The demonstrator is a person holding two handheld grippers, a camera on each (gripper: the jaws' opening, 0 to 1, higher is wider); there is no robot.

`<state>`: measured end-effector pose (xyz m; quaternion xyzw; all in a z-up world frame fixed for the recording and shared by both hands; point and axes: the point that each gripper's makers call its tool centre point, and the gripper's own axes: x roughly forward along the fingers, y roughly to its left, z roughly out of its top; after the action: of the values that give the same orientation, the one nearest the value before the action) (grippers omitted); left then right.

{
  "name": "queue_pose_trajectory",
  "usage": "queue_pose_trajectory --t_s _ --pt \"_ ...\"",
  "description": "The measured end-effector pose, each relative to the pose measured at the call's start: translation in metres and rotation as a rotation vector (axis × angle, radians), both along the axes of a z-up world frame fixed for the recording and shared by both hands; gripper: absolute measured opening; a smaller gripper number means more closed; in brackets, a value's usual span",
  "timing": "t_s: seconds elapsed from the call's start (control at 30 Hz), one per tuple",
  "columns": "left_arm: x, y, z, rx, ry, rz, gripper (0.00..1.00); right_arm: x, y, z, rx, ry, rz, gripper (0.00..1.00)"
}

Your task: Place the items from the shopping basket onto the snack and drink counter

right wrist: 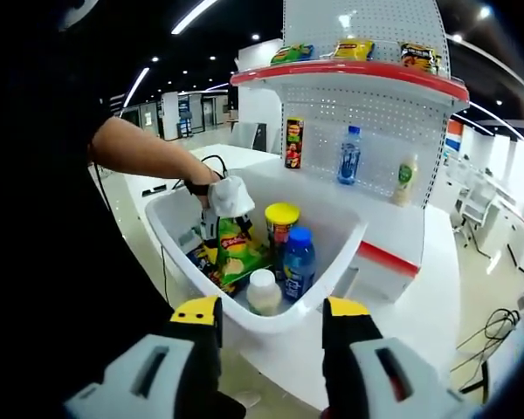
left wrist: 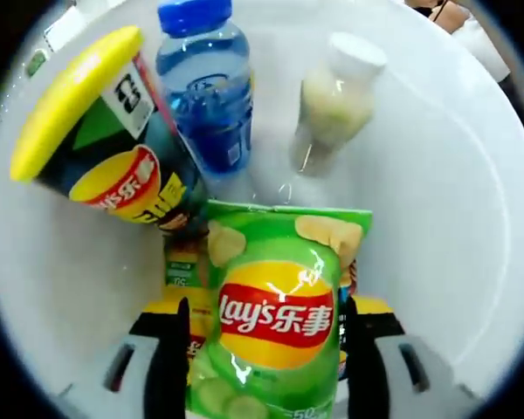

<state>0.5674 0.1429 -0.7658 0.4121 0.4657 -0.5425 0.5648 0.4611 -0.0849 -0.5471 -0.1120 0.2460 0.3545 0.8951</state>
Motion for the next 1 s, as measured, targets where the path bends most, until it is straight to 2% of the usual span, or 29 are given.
queue_pose_trajectory --t_s 0.5,0.83,1.0 --pt "-0.007 0.0 -0.017 0.018 0.042 -0.012 0.67 -0.005 -0.007 -0.003 -0.001 0.01 -0.019 0.45" --pt "-0.005 0.0 -0.018 0.022 0.039 -0.012 0.58 -0.007 -0.011 -0.007 -0.002 0.02 -0.026 0.45" --pt "-0.006 0.0 -0.018 0.017 0.045 -0.017 0.5 -0.005 -0.011 -0.008 -0.001 0.021 -0.025 0.45"
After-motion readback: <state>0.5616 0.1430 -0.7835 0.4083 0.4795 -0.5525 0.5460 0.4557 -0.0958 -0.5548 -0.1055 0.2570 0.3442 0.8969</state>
